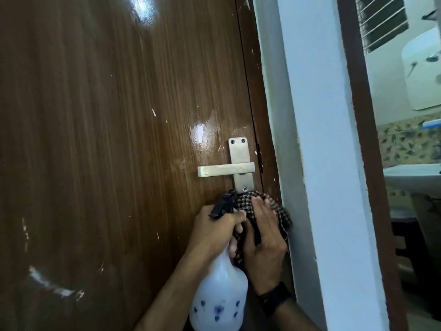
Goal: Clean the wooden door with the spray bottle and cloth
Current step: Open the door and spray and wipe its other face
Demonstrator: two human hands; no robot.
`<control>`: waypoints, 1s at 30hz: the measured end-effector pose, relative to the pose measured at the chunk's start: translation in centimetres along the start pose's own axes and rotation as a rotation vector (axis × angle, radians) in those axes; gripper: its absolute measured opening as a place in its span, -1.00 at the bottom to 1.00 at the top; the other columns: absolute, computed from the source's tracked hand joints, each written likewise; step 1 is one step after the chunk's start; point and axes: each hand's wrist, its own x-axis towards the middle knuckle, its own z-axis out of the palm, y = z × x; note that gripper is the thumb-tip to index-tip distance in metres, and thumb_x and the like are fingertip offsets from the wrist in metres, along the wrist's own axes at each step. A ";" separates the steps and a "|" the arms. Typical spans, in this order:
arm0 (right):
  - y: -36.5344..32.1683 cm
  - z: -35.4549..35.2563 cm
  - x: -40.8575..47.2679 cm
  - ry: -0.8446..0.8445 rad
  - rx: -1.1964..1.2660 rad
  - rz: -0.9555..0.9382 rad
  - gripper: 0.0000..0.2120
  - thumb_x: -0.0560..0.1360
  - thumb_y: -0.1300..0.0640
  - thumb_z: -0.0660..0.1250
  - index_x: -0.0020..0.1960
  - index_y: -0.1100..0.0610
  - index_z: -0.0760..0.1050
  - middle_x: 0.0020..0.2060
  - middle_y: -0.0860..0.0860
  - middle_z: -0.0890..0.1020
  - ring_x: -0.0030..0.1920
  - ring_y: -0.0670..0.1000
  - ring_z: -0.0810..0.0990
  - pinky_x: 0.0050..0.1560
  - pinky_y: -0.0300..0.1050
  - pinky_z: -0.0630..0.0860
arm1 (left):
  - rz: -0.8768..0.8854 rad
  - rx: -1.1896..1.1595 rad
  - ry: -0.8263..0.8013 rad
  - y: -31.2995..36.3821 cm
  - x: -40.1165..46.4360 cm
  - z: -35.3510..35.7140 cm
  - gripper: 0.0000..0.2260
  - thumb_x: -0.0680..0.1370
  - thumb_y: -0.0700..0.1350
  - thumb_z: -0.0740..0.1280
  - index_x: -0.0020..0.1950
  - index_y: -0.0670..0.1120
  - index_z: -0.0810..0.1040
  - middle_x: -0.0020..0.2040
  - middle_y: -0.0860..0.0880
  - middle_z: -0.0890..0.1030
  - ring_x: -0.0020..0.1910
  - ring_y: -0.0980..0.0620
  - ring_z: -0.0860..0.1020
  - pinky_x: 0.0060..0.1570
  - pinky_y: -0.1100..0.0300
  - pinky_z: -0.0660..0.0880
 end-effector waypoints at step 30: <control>1.0 0.9 2.8 -0.077 -0.056 0.055 -0.52 0.67 0.20 0.17 0.57 0.26 0.22 0.54 0.09 0.29 0.59 -0.02 0.13 0.58 -0.02 0.10 | -0.060 0.082 -0.031 -0.9 -1.5 -1.1 -0.88 0.54 -0.21 0.41 -0.18 -0.19 0.56 -0.28 -0.17 0.53 -0.58 0.02 0.33 -0.51 0.20 0.34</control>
